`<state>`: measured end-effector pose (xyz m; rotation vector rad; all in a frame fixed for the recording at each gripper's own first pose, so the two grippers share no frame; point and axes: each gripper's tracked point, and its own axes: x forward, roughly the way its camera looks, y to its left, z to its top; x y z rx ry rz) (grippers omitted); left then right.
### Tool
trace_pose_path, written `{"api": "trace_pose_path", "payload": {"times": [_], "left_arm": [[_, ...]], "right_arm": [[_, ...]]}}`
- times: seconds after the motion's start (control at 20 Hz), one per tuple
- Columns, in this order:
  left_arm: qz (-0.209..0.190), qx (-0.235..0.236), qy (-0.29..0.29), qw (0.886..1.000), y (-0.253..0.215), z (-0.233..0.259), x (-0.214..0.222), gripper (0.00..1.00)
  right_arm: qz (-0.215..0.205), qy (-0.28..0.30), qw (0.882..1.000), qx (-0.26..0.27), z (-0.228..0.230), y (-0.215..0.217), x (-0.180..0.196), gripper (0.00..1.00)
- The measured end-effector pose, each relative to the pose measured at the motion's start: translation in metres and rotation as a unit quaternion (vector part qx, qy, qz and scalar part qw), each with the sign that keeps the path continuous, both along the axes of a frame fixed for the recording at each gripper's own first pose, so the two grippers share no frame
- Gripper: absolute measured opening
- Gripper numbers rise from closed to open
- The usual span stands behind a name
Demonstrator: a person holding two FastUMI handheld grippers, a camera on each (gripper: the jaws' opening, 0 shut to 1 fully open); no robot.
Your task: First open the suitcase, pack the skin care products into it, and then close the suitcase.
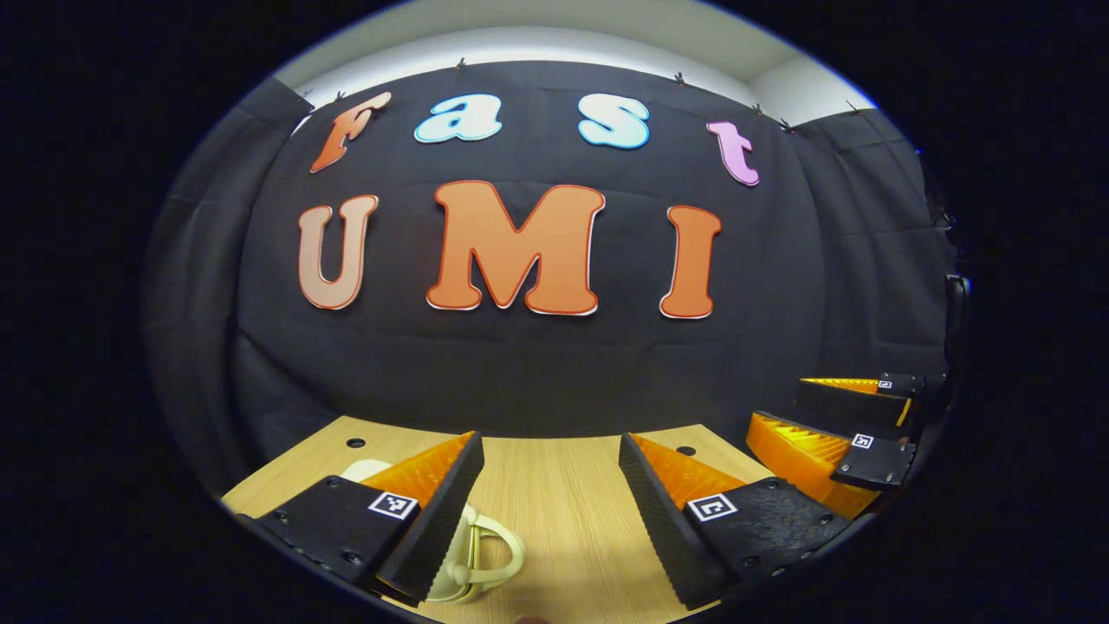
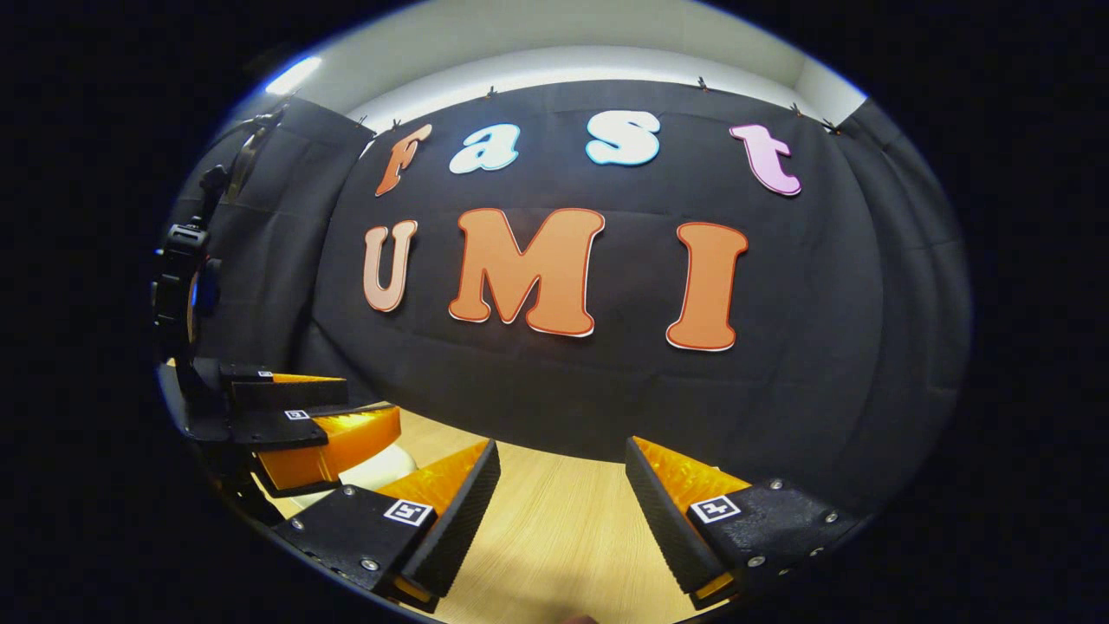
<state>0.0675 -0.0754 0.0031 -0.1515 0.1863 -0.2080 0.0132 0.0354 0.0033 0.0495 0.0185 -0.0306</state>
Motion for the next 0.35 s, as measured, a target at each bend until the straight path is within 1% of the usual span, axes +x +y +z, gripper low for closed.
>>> {"api": "trace_pose_path", "payload": {"times": [0.35], "left_arm": [[-0.007,0.006,-0.01,1.0,-0.0066,0.0015,0.0033,0.97]], "right_arm": [[-0.004,0.004,1.0,-0.001,-0.004,-0.0042,0.0036,0.93]]}}
